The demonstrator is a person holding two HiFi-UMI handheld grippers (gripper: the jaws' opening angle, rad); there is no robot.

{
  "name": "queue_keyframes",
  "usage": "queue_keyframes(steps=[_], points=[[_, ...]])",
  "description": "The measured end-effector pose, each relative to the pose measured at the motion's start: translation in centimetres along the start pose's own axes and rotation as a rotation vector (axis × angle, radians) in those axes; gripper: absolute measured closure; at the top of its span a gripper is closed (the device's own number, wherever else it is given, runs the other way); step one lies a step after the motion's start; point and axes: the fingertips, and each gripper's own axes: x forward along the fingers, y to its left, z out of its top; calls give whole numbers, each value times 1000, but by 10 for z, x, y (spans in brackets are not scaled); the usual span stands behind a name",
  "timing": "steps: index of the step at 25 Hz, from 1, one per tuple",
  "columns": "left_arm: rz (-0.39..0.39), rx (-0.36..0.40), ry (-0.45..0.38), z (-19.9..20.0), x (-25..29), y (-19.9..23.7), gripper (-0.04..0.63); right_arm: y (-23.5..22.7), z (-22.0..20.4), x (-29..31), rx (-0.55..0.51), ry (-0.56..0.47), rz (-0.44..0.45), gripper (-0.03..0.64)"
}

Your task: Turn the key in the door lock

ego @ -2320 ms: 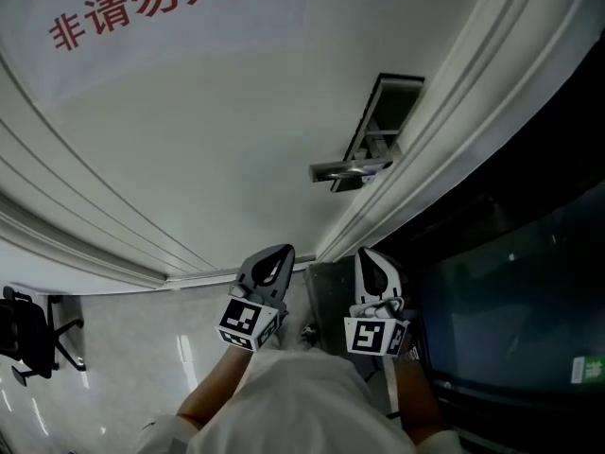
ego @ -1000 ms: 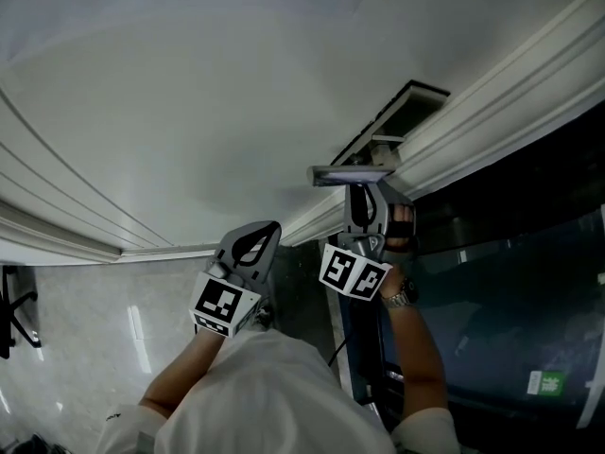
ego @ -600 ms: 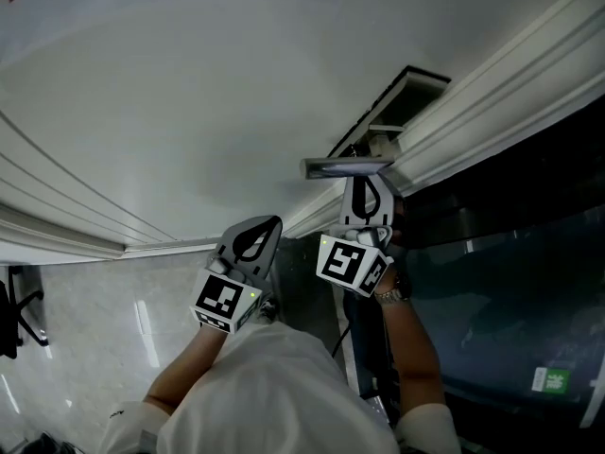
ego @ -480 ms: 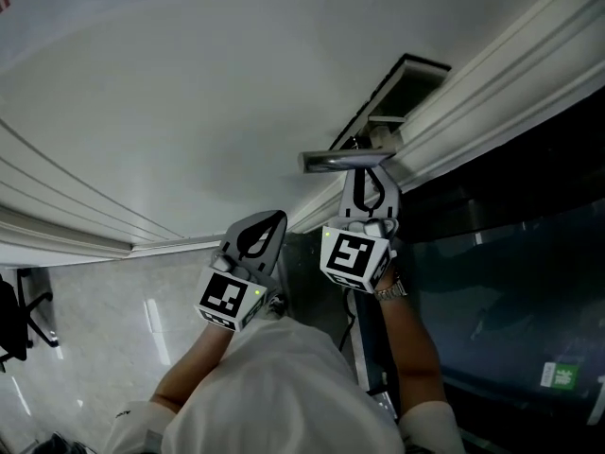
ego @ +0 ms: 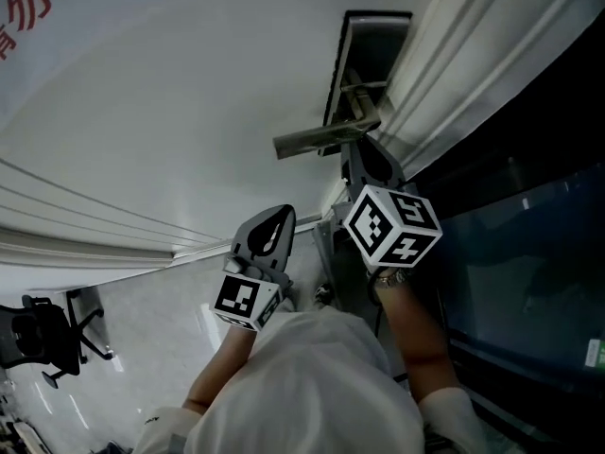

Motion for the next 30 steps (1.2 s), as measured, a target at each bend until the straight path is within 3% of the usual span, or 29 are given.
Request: queue_keyframes(steps=[3,7,9,11,14,17,21,25,30], points=[[23,19,21,0,-3,-3,589,-3,0,0,220,-12,42,606],[36,35,71,-9,-8,-7,589,-7,-1,-1,429,-32,79,606],[39,54,63,-4,-7,-10,589,-8,-1,-1,505,-31,106,606],[43,63,49,0,-7,-13,589,-7,-1,0,507,-23,136,606],[41,74,49,1,-9,-18,589,-2,-1,-2,432,2,209,604],[40,78,50,-2,-10,-20,589,3,-1,-7,277,37,256,519],[31,62,60,-6,-10,-24,589,-1,-7,-15,11,84,233,508],[23,63,42,-4,-8,-28,589,-6,-16,-20,-176,152,230,508],[20,58,37,-4,-9,-29,589,-15,-14,-23,-492,151,131,508]])
